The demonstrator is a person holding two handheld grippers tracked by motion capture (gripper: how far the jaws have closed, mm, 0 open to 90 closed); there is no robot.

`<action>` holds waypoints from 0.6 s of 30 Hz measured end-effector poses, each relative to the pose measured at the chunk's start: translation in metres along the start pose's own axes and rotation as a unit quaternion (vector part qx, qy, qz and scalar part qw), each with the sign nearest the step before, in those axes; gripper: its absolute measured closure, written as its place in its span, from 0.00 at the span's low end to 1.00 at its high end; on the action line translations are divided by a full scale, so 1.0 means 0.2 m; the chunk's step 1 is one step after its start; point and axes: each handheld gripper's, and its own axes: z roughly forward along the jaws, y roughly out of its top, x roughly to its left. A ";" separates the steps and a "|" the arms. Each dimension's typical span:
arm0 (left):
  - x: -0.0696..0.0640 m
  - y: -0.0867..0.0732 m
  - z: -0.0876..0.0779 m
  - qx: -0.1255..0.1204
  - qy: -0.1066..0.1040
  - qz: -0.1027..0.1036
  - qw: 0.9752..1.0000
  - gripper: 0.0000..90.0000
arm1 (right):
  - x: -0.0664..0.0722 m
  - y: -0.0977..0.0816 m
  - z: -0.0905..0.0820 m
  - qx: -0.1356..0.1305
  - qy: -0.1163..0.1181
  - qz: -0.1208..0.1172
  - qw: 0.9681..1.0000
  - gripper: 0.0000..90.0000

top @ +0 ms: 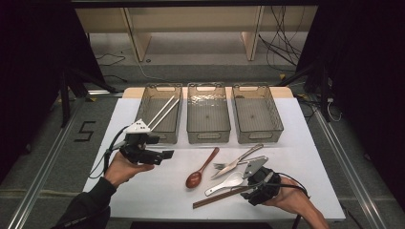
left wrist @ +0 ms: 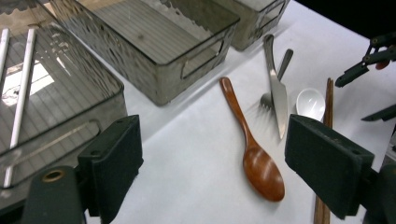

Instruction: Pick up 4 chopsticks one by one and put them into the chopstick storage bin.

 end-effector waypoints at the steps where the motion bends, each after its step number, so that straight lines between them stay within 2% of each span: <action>1: -0.01 -0.02 0.00 0.000 0.001 0.002 1.000 0.20 | 0.00 0.00 0.01 0.004 0.003 -0.002 1.000 0.45; 10: -0.08 -0.07 0.00 0.000 -0.007 0.021 1.000 0.20 | 0.00 0.01 0.05 0.022 0.013 -0.021 0.999 0.55; 14: -0.11 -0.08 -0.01 0.001 -0.002 0.040 0.999 0.20 | 0.00 0.01 0.07 0.032 0.015 -0.026 0.999 0.58; 18: -0.12 -0.10 -0.02 0.003 -0.001 0.043 0.999 0.20 | -0.01 0.01 0.09 0.044 0.019 -0.034 0.998 0.64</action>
